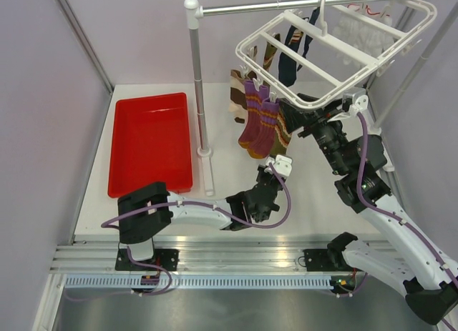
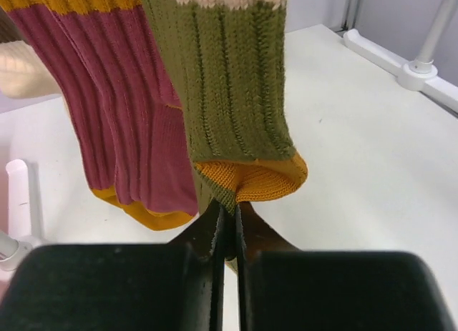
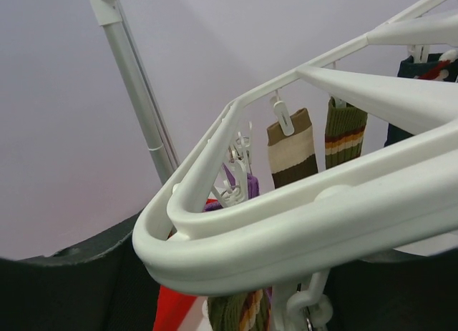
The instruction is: Remove the socks clipped to the hanger
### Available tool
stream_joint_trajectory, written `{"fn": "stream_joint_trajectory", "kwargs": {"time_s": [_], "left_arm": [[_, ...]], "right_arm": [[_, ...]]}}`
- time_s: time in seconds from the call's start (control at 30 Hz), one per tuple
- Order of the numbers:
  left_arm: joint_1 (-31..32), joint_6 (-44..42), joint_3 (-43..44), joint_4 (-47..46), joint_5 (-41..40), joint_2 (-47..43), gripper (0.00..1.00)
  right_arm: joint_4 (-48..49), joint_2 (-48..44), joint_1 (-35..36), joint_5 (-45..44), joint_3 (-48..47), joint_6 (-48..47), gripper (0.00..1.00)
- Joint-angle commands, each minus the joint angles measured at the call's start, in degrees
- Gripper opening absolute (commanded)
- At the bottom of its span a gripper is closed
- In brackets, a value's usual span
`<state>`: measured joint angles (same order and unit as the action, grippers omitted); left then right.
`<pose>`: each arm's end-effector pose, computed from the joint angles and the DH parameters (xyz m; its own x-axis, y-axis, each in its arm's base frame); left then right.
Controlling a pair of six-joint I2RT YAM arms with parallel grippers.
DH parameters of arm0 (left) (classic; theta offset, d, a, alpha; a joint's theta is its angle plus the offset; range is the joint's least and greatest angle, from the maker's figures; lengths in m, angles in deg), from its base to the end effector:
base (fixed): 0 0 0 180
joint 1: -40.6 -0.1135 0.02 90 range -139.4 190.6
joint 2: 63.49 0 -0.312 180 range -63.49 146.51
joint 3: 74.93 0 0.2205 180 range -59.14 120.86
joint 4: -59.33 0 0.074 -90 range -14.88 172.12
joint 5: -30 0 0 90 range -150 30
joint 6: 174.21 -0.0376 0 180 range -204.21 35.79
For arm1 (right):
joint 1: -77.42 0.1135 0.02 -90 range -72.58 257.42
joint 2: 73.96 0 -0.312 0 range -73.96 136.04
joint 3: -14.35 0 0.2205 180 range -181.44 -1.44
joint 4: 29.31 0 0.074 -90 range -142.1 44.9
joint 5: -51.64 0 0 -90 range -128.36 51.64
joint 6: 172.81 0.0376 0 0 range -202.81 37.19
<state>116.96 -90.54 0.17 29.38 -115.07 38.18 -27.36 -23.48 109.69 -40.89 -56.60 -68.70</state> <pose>0.1186 -0.3578 0.3261 0.0539 0.0456 -0.9975 0.3597 0.9310 0.0620 0.1118 0.0686 0.4738 0.1911 0.4087 -0.8924 -0.5625 0.7907 0.2417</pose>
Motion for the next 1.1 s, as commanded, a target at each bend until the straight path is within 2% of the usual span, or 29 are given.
{"fn": "stream_joint_trajectory", "kwargs": {"time_s": [0.0, 0.2, 0.37, 0.4, 0.47, 0.5, 0.57, 0.6, 0.83, 1.07], "left_arm": [[0.1, -1.0, 1.3, -2.2, -2.0, -0.6, 0.03], [0.3, 0.9, -0.2, -0.2, -1.1, -3.0, 0.02], [0.7, 1.9, -1.5, 1.0, -0.7, -4.5, 0.02], [0.8, 1.8, -1.6, 1.1, -0.8, -4.7, 0.02], [1.0, 1.7, -1.7, 1.1, -0.8, -5.0, 0.02], [1.1, 1.6, -1.7, 1.2, -0.7, -5.2, 0.02], [1.3, 1.5, -2.1, 1.1, -0.9, -5.8, 0.02], [1.4, 1.8, -2.5, 1.2, -0.9, -6.1, 0.02], [1.7, 4.5, -4.8, 4.2, -1.3, -10.1, 0.02], [1.7, 15.3, -11.2, 16.3, 0.0, -23.1, 0.02]], "right_arm": [[0.1, -0.3, 0.2, -1.3, -1.9, -0.2, 0.65], [-0.4, -0.8, 0.2, -2.6, -1.9, -0.5, 0.61], [-1.5, -0.9, 0.2, -4.0, -2.3, -0.7, 0.40], [-1.9, -0.8, 0.2, -4.2, -2.5, -0.6, 0.30], [-2.2, -0.9, 0.2, -4.9, -2.8, -0.6, 0.22], [-2.4, -0.9, 0.2, -5.1, -2.9, -0.6, 0.14], [-3.0, -0.7, 0.3, -5.7, -3.2, -0.7, 0.09], [-3.1, -0.7, 0.2, -5.8, -3.5, -0.7, 0.03], [-3.6, -0.6, 0.3, -6.5, -3.6, -0.4, 0.01], [-3.8, -0.3, 0.2, -6.8, -3.3, -0.7, 0.01]]}}
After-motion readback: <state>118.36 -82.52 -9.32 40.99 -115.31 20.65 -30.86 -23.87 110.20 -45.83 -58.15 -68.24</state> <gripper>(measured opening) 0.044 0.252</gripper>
